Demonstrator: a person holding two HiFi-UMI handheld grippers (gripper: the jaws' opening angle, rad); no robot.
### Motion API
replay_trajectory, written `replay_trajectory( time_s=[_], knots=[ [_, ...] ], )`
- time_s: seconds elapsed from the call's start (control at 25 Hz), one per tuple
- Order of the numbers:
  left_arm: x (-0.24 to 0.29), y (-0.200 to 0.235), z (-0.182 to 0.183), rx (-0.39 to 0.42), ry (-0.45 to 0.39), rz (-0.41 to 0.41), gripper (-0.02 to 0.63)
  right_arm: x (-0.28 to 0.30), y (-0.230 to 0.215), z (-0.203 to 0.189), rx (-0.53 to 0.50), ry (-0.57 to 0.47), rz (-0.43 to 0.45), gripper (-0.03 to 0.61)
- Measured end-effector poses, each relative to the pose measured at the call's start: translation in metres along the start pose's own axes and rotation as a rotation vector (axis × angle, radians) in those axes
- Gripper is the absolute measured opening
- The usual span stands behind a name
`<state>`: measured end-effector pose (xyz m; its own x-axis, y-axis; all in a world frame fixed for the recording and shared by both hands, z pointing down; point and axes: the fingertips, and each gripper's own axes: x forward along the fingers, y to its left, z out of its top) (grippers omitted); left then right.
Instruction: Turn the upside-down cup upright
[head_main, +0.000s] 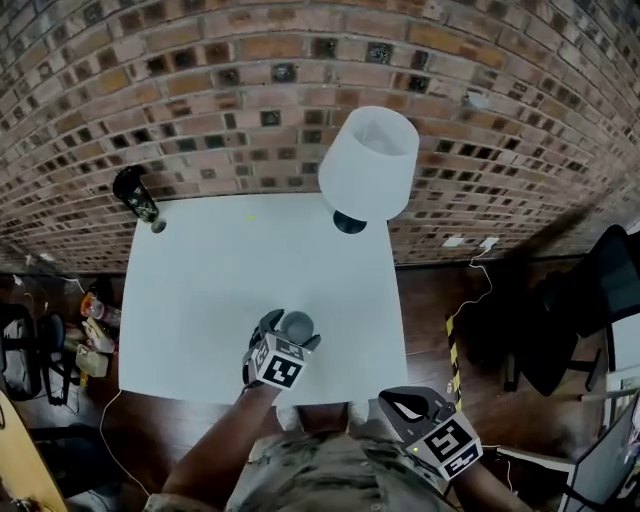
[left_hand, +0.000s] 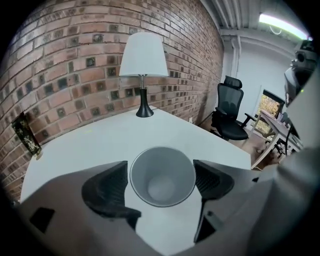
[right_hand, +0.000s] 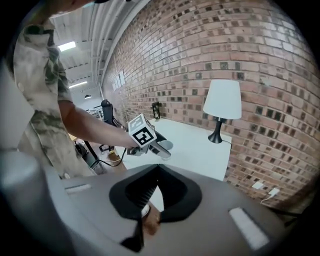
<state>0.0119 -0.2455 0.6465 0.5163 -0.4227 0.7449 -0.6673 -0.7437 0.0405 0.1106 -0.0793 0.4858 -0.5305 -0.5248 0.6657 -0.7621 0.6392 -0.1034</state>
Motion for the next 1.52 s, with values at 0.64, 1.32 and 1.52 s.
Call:
replay_trajectory(
  time_s=[0.64,1.32,1.52],
  knots=[
    [-0.021,0.016,0.020,-0.542,-0.211,-0.152,0.377,0.024,-0.029,-0.004,-0.057,0.139,0.087,0.003],
    [-0.029,0.054,-0.030,-0.607,-0.186,-0.081,0.373,0.038,-0.014,0.004,-0.065,0.159,0.116,0.003],
    [-0.024,0.060,-0.041,-0.560,-0.143,-0.060,0.367,0.041,-0.011,0.005,-0.063,0.160,0.116,0.003]
  ],
)
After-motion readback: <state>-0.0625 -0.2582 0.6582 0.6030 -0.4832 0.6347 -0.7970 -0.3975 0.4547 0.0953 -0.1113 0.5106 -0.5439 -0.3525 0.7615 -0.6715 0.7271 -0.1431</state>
